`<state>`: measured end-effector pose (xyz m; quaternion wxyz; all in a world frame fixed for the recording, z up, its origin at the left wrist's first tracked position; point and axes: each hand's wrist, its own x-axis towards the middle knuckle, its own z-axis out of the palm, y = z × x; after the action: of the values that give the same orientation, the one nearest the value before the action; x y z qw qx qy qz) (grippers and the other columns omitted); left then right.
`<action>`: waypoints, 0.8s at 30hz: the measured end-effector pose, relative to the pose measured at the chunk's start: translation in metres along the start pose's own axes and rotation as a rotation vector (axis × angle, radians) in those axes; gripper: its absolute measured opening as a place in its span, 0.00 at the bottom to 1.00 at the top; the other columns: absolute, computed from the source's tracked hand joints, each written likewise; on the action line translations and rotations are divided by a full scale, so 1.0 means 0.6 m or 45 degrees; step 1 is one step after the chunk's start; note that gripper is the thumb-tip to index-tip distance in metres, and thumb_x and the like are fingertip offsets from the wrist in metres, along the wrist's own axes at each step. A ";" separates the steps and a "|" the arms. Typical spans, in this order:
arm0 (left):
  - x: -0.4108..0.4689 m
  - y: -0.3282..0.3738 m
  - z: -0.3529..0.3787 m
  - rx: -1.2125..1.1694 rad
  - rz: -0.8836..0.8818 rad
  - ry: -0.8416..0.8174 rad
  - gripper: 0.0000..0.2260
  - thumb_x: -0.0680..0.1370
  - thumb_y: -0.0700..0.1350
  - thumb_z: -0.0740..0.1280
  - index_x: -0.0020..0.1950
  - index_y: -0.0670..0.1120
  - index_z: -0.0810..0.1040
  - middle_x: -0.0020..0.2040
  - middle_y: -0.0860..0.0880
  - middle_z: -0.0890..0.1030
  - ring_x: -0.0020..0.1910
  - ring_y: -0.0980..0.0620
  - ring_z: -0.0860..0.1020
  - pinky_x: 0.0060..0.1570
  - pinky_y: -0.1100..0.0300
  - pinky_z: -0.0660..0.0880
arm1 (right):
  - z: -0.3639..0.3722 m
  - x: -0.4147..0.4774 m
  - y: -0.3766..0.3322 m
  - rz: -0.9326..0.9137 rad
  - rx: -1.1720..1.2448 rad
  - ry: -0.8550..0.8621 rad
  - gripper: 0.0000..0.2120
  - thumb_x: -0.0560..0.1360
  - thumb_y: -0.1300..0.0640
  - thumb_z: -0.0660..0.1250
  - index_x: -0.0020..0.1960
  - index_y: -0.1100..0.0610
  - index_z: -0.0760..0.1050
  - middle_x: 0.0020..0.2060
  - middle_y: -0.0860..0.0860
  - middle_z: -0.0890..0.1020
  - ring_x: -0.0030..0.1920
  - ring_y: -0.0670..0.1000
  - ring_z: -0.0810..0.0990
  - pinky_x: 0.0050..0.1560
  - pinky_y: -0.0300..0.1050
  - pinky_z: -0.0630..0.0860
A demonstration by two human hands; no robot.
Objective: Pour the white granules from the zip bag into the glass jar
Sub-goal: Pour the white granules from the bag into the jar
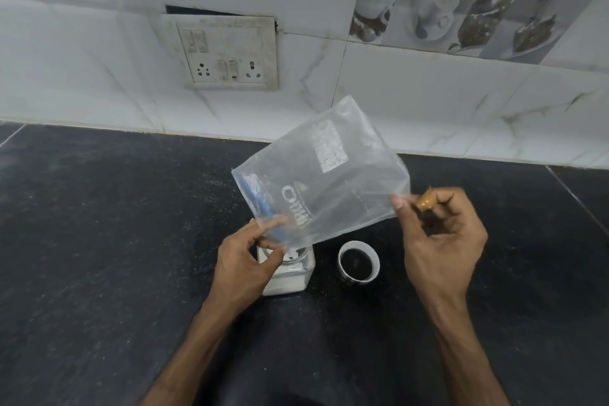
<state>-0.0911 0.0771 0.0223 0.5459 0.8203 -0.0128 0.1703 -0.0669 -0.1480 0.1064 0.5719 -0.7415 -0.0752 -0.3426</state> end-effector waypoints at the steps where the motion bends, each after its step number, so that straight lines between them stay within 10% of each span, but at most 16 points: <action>1: 0.000 0.001 -0.001 0.001 -0.001 0.000 0.29 0.71 0.33 0.76 0.57 0.66 0.76 0.48 0.65 0.83 0.41 0.64 0.82 0.56 0.63 0.79 | 0.002 0.000 0.000 -0.014 -0.004 0.013 0.12 0.71 0.67 0.75 0.40 0.59 0.72 0.36 0.40 0.83 0.40 0.41 0.84 0.39 0.35 0.77; 9: 0.000 0.002 0.001 -0.028 -0.010 -0.001 0.27 0.71 0.33 0.76 0.58 0.63 0.77 0.51 0.64 0.82 0.40 0.64 0.82 0.59 0.45 0.79 | 0.006 -0.003 -0.003 -0.049 0.011 0.066 0.14 0.72 0.67 0.75 0.40 0.53 0.72 0.37 0.37 0.83 0.39 0.42 0.83 0.41 0.36 0.77; 14: 0.002 -0.007 0.001 -0.017 -0.009 -0.001 0.30 0.71 0.33 0.77 0.57 0.66 0.75 0.45 0.66 0.83 0.39 0.62 0.80 0.46 0.70 0.77 | 0.015 -0.013 -0.008 0.026 0.051 -0.140 0.17 0.71 0.66 0.75 0.38 0.47 0.73 0.36 0.42 0.83 0.38 0.47 0.83 0.39 0.39 0.78; 18: 0.005 -0.004 -0.001 -0.034 -0.005 -0.031 0.30 0.70 0.33 0.77 0.57 0.67 0.76 0.54 0.69 0.81 0.40 0.60 0.83 0.52 0.66 0.78 | 0.009 -0.003 -0.006 0.036 0.142 0.121 0.17 0.72 0.68 0.75 0.39 0.49 0.73 0.36 0.41 0.84 0.39 0.43 0.83 0.42 0.37 0.77; 22: 0.005 -0.004 -0.001 -0.010 -0.001 -0.024 0.28 0.70 0.32 0.76 0.54 0.65 0.76 0.48 0.72 0.81 0.38 0.62 0.81 0.44 0.69 0.77 | 0.018 -0.020 -0.016 0.078 0.085 -0.359 0.15 0.71 0.64 0.75 0.37 0.47 0.75 0.34 0.45 0.82 0.35 0.48 0.80 0.38 0.37 0.77; 24: 0.005 -0.005 -0.001 -0.010 -0.005 -0.030 0.29 0.70 0.32 0.76 0.54 0.66 0.76 0.49 0.72 0.81 0.38 0.62 0.83 0.47 0.69 0.77 | 0.010 -0.009 -0.017 0.076 0.102 -0.246 0.14 0.71 0.64 0.75 0.38 0.47 0.75 0.36 0.44 0.83 0.37 0.46 0.82 0.40 0.36 0.77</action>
<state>-0.0878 0.0793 0.0206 0.5492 0.8201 -0.0184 0.1595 -0.0737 -0.1374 0.1106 0.6012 -0.7495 -0.1216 -0.2489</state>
